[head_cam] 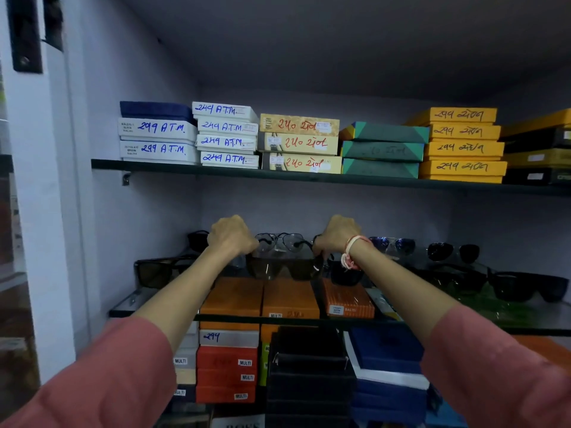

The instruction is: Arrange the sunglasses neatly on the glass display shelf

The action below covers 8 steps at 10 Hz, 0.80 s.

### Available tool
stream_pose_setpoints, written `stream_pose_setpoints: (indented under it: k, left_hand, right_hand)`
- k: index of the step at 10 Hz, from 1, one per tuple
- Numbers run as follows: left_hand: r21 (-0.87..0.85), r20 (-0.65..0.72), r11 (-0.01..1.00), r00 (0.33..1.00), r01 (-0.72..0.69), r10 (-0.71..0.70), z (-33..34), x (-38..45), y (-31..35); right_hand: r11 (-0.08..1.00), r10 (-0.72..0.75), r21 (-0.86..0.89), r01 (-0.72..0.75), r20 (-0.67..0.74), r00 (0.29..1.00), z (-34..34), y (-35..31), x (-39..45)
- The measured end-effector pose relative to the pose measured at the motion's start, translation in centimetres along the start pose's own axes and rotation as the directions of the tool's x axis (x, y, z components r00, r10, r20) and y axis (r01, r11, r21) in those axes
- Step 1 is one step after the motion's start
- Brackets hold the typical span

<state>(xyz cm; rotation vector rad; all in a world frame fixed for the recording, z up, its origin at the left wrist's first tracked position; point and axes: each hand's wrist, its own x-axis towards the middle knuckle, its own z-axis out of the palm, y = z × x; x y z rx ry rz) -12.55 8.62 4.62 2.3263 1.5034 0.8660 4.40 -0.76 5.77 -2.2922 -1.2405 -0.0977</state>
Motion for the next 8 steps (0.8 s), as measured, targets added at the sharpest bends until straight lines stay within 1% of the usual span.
stream_pose_setpoints:
  k: [1,2,5,6,7,8]
  left_hand:
    - [0.056,0.045,0.998,0.999,0.016,-0.019,0.3,0.1,-0.3]
    - [0.095,0.08,0.995,0.996,0.02,-0.027,0.5,0.3,-0.3]
    - [0.131,0.043,0.991,0.999,-0.002,-0.004,1.3,1.3,-0.7]
    - [0.147,0.053,0.989,0.999,-0.003,-0.005,1.4,1.5,-1.0]
    - [0.11,0.054,0.994,0.999,-0.007,0.001,1.2,1.7,-1.1]
    - [0.063,-0.021,0.998,1.0,-0.005,0.007,0.7,1.1,-0.9]
  right_hand:
    - [0.997,-0.013,-0.073,0.016,0.05,0.999,0.7,-0.1,-0.1]
    - [0.994,-0.031,-0.098,0.037,0.066,0.997,0.9,-0.3,0.0]
    - [0.981,-0.071,-0.179,0.077,0.037,0.997,1.3,-0.8,0.0]
    - [0.975,-0.081,-0.206,0.088,0.04,0.996,1.3,-0.7,-0.1]
    - [0.979,-0.091,-0.18,0.097,0.042,0.995,1.0,-0.5,-0.1]
    - [0.992,-0.07,-0.102,0.071,0.007,0.998,0.5,0.4,-0.2]
